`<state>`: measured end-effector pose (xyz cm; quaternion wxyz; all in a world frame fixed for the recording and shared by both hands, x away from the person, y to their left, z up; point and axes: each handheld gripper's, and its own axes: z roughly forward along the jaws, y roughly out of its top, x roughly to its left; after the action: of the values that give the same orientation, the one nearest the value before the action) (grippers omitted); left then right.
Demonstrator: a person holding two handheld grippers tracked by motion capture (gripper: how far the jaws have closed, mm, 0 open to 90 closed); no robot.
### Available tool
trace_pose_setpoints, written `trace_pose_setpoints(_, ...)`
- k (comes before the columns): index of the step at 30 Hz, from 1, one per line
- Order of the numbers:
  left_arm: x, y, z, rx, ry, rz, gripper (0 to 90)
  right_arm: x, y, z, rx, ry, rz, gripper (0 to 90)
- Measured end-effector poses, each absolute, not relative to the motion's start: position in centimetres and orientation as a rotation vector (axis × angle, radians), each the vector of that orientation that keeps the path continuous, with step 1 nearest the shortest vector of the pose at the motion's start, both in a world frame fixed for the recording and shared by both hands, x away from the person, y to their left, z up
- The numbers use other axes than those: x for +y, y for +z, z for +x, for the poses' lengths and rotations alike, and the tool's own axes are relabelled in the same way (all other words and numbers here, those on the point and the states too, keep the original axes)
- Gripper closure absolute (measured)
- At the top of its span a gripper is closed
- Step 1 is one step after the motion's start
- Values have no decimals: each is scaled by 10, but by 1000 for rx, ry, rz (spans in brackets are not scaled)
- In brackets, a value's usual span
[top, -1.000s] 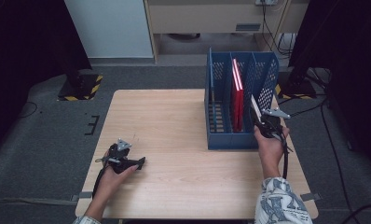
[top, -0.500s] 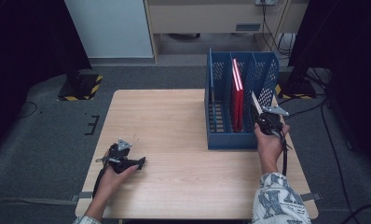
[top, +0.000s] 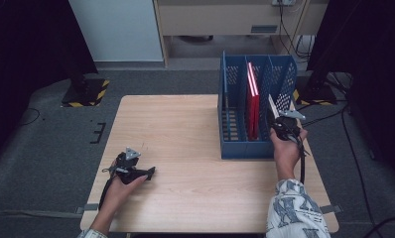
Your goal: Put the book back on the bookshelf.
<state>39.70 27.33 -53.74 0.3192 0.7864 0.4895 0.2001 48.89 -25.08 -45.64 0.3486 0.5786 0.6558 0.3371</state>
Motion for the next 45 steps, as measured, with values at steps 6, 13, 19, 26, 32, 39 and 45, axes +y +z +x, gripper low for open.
trace_pose_setpoints(6, 273, -537, 397, 1286, 526, 2068, 0, -247, -455, 482, 1726, 883, 1462, 685)
trace_pose_setpoints(13, 273, -537, 397, 1285, 524, 2068, 0, -245, -452, 474, 1733, 899, 1440, 678)
trace_pose_setpoints(19, 273, -537, 397, 1283, 524, 2072, 0, -246, -451, 466, 1734, 901, 1428, 660)
trace_pose_setpoints(26, 273, -537, 397, 1282, 524, 2073, 0, -245, -452, 463, 1734, 921, 1433, 603)
trace_pose_setpoints(32, 273, -537, 397, 1281, 524, 2073, 0, -246, -451, 460, 1717, 958, 1428, 501)
trace_pose_setpoints(39, 273, -537, 397, 1280, 524, 2074, 0, -249, -449, 457, 1708, 1059, 1450, 340)
trace_pose_setpoints(45, 273, -537, 397, 1280, 523, 2074, 0, -251, -447, 451, 1714, 1123, 1440, 242)
